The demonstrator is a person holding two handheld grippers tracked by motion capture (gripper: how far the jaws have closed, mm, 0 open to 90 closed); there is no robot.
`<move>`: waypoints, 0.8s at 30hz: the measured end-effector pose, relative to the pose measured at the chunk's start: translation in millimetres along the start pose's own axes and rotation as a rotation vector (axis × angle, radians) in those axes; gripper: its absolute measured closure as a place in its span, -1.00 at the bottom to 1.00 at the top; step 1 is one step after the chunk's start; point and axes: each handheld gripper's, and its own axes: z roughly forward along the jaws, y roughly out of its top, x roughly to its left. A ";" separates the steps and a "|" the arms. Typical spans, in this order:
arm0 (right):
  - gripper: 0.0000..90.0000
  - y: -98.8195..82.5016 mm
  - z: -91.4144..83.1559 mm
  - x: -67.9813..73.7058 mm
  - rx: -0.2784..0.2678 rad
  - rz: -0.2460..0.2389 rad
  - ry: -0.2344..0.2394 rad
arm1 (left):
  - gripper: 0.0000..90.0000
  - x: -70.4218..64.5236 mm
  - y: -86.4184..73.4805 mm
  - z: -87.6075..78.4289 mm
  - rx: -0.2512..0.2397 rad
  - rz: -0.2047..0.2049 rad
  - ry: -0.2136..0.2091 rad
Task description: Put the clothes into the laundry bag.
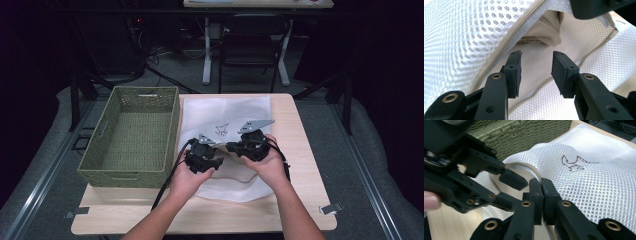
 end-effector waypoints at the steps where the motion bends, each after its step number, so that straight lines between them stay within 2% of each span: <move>1: 0.96 0.1 0.1 -0.1 0.001 0.000 0.001 | 0.32 0.4 -0.6 -2.1 0.004 0.001 -0.001; 8: 0.96 0.1 -0.3 0.5 0.005 -0.003 -0.002 | 0.32 5.1 -8.1 -16.1 0.010 0.007 -0.010; 15: 0.96 -0.3 -1.3 0.7 0.005 -0.003 -0.006 | 0.29 13.3 -17.6 -32.1 -0.013 -0.004 0.008; 24: 0.95 -1.0 -1.0 0.5 0.017 -0.001 -0.002 | 0.22 23.0 -20.7 -49.2 -0.026 -0.004 0.032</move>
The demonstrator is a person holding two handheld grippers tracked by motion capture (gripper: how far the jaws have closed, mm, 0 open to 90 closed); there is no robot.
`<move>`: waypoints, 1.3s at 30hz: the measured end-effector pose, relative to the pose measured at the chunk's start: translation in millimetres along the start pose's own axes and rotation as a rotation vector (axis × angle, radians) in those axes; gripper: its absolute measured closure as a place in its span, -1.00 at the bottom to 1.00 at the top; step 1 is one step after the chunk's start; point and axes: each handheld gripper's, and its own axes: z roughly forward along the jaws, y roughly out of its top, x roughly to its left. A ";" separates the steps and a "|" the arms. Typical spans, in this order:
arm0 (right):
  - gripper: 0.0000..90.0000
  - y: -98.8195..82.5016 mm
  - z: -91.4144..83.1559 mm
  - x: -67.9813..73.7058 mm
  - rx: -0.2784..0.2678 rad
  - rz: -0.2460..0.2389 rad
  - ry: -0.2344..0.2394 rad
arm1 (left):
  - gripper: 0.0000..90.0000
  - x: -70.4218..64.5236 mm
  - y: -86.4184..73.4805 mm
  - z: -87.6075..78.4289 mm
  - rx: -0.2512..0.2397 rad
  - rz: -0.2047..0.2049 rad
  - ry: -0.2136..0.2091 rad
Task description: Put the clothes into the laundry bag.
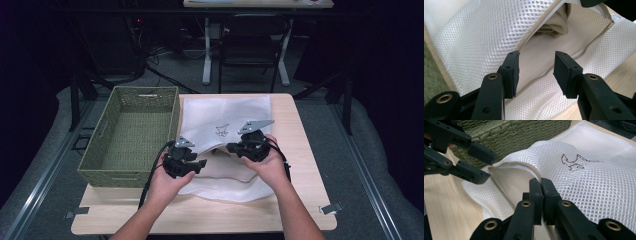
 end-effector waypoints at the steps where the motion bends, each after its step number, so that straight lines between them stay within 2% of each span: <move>1: 0.95 -0.2 -0.2 -0.1 0.003 0.001 0.001 | 0.21 0.9 -0.7 -1.1 0.000 0.002 0.002; 8: 0.95 -1.8 -0.2 -1.5 0.040 0.000 0.021 | 0.20 2.9 -8.8 -8.3 -0.001 0.003 -0.009; 13: 0.95 -3.4 -0.2 -0.5 0.073 0.004 0.023 | 0.20 5.3 -14.1 -15.0 0.000 0.025 -0.022; 22: 0.95 -10.0 -0.1 1.5 0.105 -0.002 0.014 | 0.20 10.3 -29.3 -19.1 -0.015 0.000 -0.038; 27: 0.95 -21.5 1.8 0.0 0.109 0.011 0.021 | 0.20 10.5 -34.9 -19.1 -0.014 0.005 -0.046; 30: 0.95 -30.4 5.1 -1.3 0.110 0.021 0.030 | 0.20 9.8 -38.0 -17.8 -0.022 -0.006 -0.052; 39: 0.94 -47.2 18.3 1.2 0.125 0.010 0.020 | 0.20 7.3 -44.5 -14.8 -0.013 0.004 -0.057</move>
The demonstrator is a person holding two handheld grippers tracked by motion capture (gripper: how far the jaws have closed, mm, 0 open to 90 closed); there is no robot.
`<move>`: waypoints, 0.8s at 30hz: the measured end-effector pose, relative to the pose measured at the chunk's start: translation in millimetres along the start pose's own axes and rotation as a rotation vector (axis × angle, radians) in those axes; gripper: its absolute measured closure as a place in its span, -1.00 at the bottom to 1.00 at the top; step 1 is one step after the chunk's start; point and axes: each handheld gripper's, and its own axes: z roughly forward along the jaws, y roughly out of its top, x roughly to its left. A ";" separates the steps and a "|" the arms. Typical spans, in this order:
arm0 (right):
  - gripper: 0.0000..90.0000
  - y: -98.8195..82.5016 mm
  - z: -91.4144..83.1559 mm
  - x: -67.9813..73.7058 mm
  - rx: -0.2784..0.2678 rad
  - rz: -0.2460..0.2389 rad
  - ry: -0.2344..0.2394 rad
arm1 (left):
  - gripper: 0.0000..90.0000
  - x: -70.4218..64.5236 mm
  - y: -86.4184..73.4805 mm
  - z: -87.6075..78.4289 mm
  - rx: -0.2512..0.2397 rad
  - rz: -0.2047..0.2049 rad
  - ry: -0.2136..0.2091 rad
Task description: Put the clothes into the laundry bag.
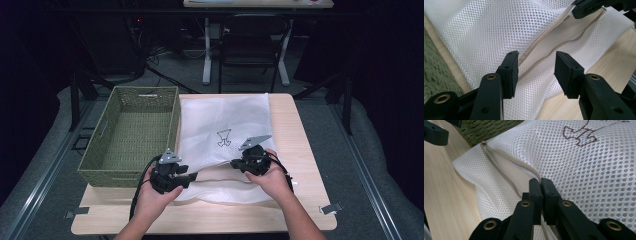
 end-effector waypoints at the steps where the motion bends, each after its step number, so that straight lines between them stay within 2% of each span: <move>1: 0.94 -1.1 0.9 0.2 0.000 -0.001 -0.001 | 0.20 0.1 -0.7 0.3 0.001 0.002 0.000; 5: 0.94 -5.7 4.7 0.4 -0.002 0.004 0.000 | 0.20 -0.8 -3.7 3.5 -0.002 0.001 -0.002; 12: 0.94 -12.2 14.2 1.0 0.022 0.010 -0.006 | 0.20 -2.3 -8.5 10.0 0.024 0.021 -0.010; 21: 0.94 -17.7 23.4 2.4 0.044 0.022 -0.002 | 0.20 -2.4 -14.0 15.8 0.026 0.016 -0.010; 24: 0.94 -19.0 28.7 4.1 0.058 0.012 0.002 | 0.20 -1.6 -15.2 17.5 0.034 0.022 -0.011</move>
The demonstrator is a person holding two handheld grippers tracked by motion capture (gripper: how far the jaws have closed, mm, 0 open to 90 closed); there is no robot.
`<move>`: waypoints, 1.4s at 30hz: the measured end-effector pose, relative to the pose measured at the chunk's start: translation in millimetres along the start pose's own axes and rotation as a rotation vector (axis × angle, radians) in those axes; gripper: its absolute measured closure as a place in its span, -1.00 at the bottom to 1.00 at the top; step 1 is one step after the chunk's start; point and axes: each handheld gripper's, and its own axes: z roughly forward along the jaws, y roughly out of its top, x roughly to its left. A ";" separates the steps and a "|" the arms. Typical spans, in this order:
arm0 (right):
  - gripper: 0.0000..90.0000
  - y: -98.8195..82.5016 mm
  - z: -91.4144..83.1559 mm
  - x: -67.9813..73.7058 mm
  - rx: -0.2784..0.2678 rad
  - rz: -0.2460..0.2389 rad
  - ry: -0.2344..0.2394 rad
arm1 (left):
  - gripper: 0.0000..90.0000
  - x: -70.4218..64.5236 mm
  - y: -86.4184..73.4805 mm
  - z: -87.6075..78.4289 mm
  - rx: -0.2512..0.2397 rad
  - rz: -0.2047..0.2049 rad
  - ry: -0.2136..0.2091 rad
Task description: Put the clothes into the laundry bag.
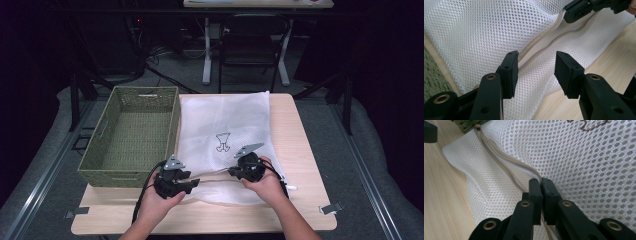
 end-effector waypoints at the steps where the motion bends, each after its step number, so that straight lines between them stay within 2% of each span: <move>1: 0.93 -0.2 1.7 0.5 0.005 -0.004 0.001 | 0.20 0.3 -0.3 0.5 0.002 0.003 0.001; 13: 0.87 -4.8 6.5 -1.7 0.028 0.003 -0.005 | 0.20 2.0 -4.3 3.0 0.007 -0.008 -0.007; 17: 0.74 -5.5 6.4 -1.3 0.025 0.003 0.000 | 0.19 2.6 -5.2 2.8 0.002 -0.005 -0.004; 21: 0.51 -5.6 4.0 1.1 0.018 -0.001 0.015 | 0.18 4.1 -5.2 0.9 0.002 -0.008 -0.002; 27: 0.27 -4.6 3.3 3.9 0.038 -0.012 0.018 | 0.17 4.3 -5.5 -0.9 -0.003 -0.013 -0.002; 31: 0.19 -1.3 -1.6 7.1 0.038 -0.029 0.016 | 0.15 5.1 -5.8 -1.5 -0.006 -0.011 0.001; 37: 0.04 7.7 -14.1 10.8 0.019 -0.049 -0.019 | 0.10 6.2 -4.0 -6.3 -0.034 -0.013 0.012; 42: -0.09 15.8 -28.9 13.2 -0.014 -0.024 -0.045 | 0.09 8.0 -4.4 -7.6 -0.034 -0.019 0.008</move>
